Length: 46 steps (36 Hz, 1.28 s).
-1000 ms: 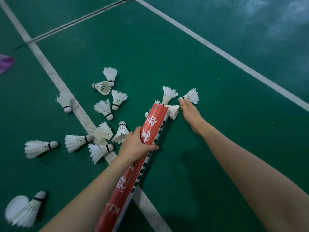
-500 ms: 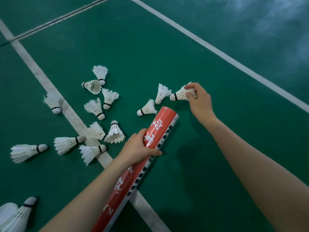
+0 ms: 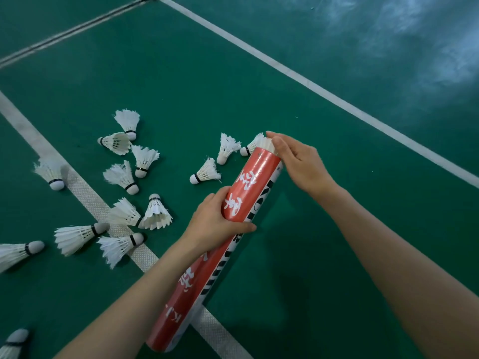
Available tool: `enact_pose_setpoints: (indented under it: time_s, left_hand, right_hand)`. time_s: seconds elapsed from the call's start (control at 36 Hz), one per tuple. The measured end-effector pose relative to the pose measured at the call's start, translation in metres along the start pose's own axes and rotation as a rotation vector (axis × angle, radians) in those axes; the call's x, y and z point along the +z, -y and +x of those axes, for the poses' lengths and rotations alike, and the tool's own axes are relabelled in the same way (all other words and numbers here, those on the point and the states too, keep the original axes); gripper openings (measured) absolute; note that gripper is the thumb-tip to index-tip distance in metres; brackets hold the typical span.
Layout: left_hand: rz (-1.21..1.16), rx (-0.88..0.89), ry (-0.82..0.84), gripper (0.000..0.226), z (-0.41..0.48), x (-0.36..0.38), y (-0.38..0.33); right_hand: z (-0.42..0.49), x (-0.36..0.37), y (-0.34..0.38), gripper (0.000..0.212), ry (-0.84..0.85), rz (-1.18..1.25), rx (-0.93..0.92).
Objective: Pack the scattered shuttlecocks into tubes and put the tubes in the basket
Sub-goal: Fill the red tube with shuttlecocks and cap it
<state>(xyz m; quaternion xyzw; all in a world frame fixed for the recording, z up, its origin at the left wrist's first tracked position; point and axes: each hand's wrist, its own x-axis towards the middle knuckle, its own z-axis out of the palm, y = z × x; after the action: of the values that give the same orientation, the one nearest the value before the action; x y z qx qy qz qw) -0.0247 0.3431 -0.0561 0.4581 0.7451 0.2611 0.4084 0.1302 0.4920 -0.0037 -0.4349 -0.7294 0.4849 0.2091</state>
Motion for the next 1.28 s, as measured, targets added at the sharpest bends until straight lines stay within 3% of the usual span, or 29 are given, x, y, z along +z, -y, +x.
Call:
enact_pose_setpoints:
  time_s: [0.14,0.31,0.39,0.47,0.61,0.92,1.08,1.28]
  left_hand:
    - [-0.023,-0.005,-0.080,0.089,0.004,-0.006,0.001]
    - [0.037,-0.078,-0.050,0.091,0.008,-0.011,0.015]
    - [0.090,-0.119,-0.032,0.087,0.013,-0.010,0.021]
    - [0.119,-0.176,-0.043,0.085,0.020,-0.012,0.028]
    - [0.109,-0.240,-0.052,0.078,0.030,-0.022,0.035]
    - [0.106,-0.328,-0.020,0.084,0.046,-0.023,0.042]
    - [0.106,-0.322,-0.003,0.079,0.044,-0.017,0.039]
    - [0.097,-0.270,0.012,0.077,0.030,-0.015,0.022]
  right_hand:
    - [-0.001,0.018,0.004,0.042,0.098,0.003,0.016]
    - [0.018,0.031,-0.004,0.049,0.158,0.094,0.103]
    - [0.032,0.038,-0.021,0.039,0.053,0.058,0.128]
    - [0.053,0.038,-0.041,0.032,-0.028,-0.149,0.154]
    - [0.089,0.036,-0.064,0.039,-0.074,-0.215,0.275]
    - [0.109,0.056,-0.081,0.057,-0.044,-0.205,0.283]
    - [0.096,0.053,-0.084,0.044,-0.115,-0.204,0.251]
    - [0.065,0.031,-0.063,0.023,-0.311,-0.161,0.214]
